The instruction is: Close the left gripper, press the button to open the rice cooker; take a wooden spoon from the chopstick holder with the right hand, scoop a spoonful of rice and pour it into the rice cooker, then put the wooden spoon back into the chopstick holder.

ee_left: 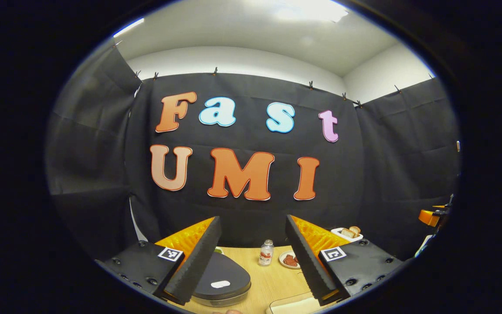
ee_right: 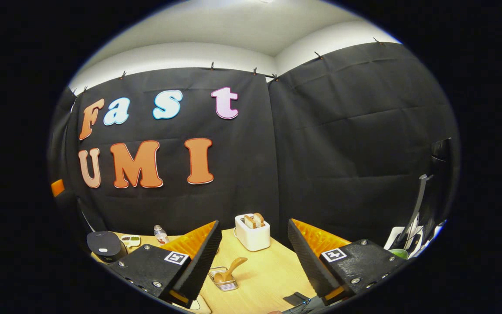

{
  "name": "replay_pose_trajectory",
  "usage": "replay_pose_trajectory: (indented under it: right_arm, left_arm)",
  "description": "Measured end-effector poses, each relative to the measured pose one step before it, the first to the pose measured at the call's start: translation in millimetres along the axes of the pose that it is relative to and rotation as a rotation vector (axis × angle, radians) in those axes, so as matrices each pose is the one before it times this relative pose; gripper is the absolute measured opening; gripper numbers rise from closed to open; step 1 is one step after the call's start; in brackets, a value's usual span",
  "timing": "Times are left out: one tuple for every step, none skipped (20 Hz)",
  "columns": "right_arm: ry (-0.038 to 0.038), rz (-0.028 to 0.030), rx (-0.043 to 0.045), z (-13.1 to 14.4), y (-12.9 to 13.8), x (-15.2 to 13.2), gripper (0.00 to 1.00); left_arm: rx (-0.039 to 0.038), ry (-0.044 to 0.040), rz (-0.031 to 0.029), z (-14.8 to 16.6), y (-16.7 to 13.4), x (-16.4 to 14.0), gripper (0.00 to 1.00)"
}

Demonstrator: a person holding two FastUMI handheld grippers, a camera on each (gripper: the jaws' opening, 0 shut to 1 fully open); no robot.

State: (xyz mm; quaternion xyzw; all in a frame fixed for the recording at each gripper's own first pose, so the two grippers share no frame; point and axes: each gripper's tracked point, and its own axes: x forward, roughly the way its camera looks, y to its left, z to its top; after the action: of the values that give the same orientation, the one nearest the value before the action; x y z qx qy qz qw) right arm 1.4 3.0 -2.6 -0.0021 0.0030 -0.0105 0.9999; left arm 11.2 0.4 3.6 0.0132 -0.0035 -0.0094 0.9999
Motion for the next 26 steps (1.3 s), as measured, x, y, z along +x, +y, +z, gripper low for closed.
replay_pose_trajectory:
  right_arm:
    - [0.00977,-0.00197,-0.00019,-2.88,0.21,0.02,1.00]
    - [0.00434,0.00162,0.00476,0.03,0.95,-1.56,0.95]
    - [-0.00681,0.00992,0.00468,0.39,2.34,-2.42,1.00]
    - [-0.01053,0.01152,-0.00282,0.70,2.10,-1.52,0.95]
    - [-0.01108,0.00548,-0.01327,-0.02,0.27,-0.75,0.95]
    - [-0.00702,-0.00041,-0.01670,-0.96,-0.56,1.67,0.95]
    - [0.00129,-0.00328,-0.01221,-0.20,-0.74,1.76,0.95]
    - [0.00443,0.00861,-0.00431,0.57,0.35,1.20,0.95]
    - [0.00443,0.01720,0.00351,2.30,3.22,1.21,1.00]
    - [0.00865,0.01448,0.00355,0.02,2.75,1.36,0.95]
    - [0.00529,0.00307,0.00140,-0.20,0.25,2.02,0.95]
    - [0.00003,-0.00329,0.00060,-0.22,-3.19,2.46,0.95]
    - [-0.00066,-0.00226,0.00218,0.33,-1.01,1.69,0.95]
    - [0.00244,0.00052,0.00478,1.01,-0.65,1.46,0.95]
    - [0.00298,0.00623,0.00321,-0.31,0.98,0.02,0.95]
    - [-0.00451,0.00196,0.00164,1.18,0.56,0.76,0.95]
    - [-0.00661,-0.00430,-0.00085,2.28,-0.90,1.20,0.95]
    - [-0.00919,-0.00196,-0.00304,1.87,-0.71,2.43,0.95]
    - [-0.00844,0.00204,-0.00303,2.41,1.49,1.67,0.95]
    - [0.00253,0.00443,0.00024,0.34,3.34,1.67,0.95]
    - [0.00484,0.00335,0.00683,0.22,3.05,0.52,0.95]
    - [-0.00225,0.00534,0.00771,0.56,2.64,-1.22,0.95]
    - [-0.01006,0.00113,-0.00068,2.35,2.16,0.33,0.95]
    - [-0.00700,-0.00383,-0.00804,0.16,0.59,2.03,0.95]
    - [-0.00156,-0.00314,-0.00963,-0.03,1.57,2.38,0.95]
    - [0.00102,0.00046,-0.00391,0.17,3.11,1.89,0.95]
  left_arm:
    - [0.00329,0.00031,-0.01175,0.42,-3.14,0.23,1.00]
    - [0.00088,-0.00266,-0.00807,-0.18,-2.68,1.25,1.00]
    - [-0.00238,-0.00647,-0.00394,2.44,-0.92,0.20,1.00]
    - [-0.00452,-0.01204,-0.00280,2.58,-2.32,-0.70,1.00]
    - [-0.00335,-0.01393,0.00148,3.78,-0.92,-2.10,0.99]
    - [0.00146,-0.00738,0.00960,-0.18,0.93,-1.07,0.98]
    - [0.00263,0.00338,0.01445,-0.04,2.98,-2.18,1.00]
    - [-0.00040,0.00656,0.00985,-0.99,0.41,-1.40,1.00]
    - [-0.00291,0.00212,0.00972,0.13,1.80,-0.13,1.00]
    - [0.00004,0.00547,0.01354,0.08,3.35,-0.65,1.00]
    - [0.00550,0.00890,0.01522,-1.70,3.20,-0.59,1.00]
    - [0.00826,0.00762,0.01194,-0.52,3.33,-0.73,1.00]
    - [0.00786,0.00784,0.00907,-1.17,2.87,-1.35,1.00]
    - [0.00754,0.00332,0.00272,0.20,2.08,-1.22,1.00]
    - [0.00636,-0.00573,0.00590,2.53,2.96,-2.16,0.99]
    - [0.00201,-0.00640,0.00611,2.48,3.97,-1.76,0.99]
    - [0.00063,0.00320,0.00471,0.10,3.83,-2.66,1.00]
    - [0.00218,0.00273,0.00960,-3.80,4.78,-3.20,1.00]
    - [0.00349,-0.00204,0.01531,-1.12,7.79,-2.94,1.00]
    - [-0.00235,0.00030,0.01834,-2.44,8.55,-2.49,0.99]
    - [-0.00946,0.00919,0.00621,-4.18,3.70,-2.50,0.99]
    - [-0.00472,0.01638,0.00650,-7.67,3.68,-2.53,0.98]
    - [0.00125,0.01679,-0.00576,-4.30,2.44,-2.55,0.87]
    - [0.00918,0.00898,0.01016,-2.86,6.72,-1.28,0.76]
    - [0.01066,0.00230,0.01319,-0.44,7.11,-1.73,0.66]
    - [0.01139,-0.00120,0.01602,1.06,5.34,-0.70,0.55]
